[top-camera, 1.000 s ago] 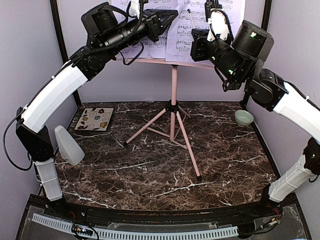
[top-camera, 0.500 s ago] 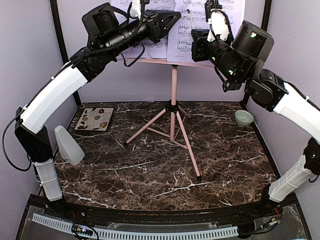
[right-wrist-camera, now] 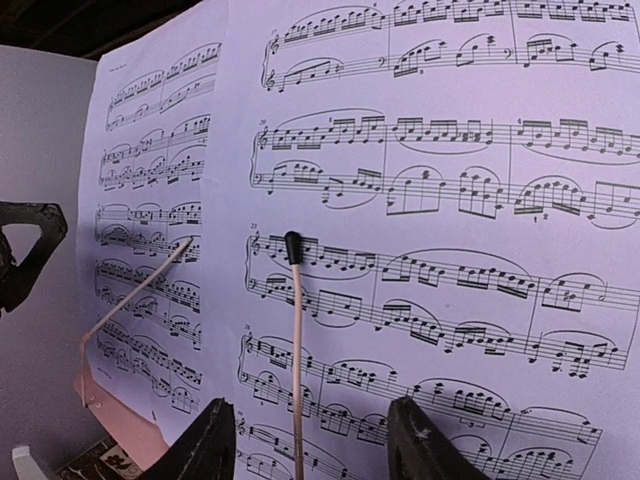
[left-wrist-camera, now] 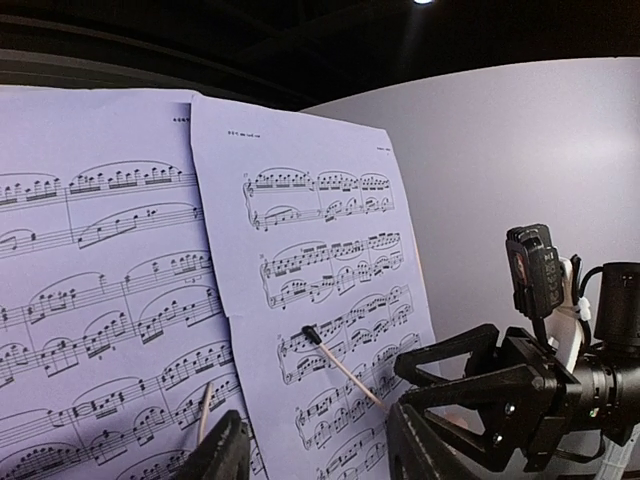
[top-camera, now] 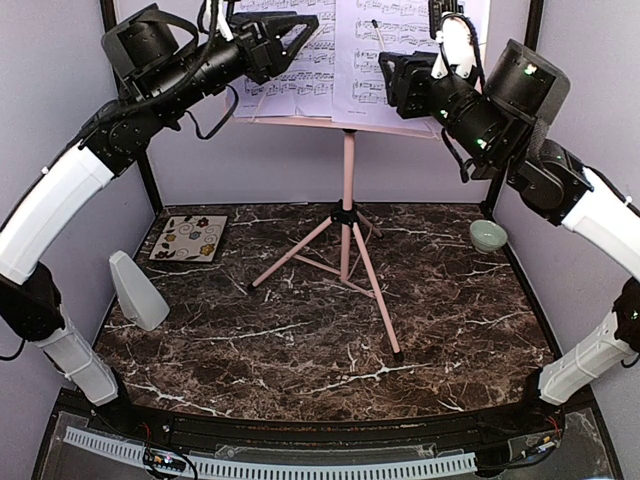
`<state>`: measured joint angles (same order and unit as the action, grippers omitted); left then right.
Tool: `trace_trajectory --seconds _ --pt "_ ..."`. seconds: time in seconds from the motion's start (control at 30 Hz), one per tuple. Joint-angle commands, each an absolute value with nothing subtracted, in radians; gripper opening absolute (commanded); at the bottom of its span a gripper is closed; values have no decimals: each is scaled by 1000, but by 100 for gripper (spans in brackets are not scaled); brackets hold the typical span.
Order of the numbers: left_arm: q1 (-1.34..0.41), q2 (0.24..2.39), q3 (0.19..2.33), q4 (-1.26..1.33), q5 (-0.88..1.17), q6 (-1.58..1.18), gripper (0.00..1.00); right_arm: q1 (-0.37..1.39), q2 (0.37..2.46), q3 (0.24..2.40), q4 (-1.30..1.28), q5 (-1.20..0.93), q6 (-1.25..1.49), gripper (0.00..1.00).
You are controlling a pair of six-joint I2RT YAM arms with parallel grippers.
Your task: Set up the instrument practice props
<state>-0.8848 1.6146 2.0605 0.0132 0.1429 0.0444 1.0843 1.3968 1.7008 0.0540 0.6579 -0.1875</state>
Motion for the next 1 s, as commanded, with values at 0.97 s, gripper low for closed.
trace_trajectory --seconds 0.97 --pt "-859 1139 1154 -20 211 -112 75 1205 1098 1085 31 219 9 100"
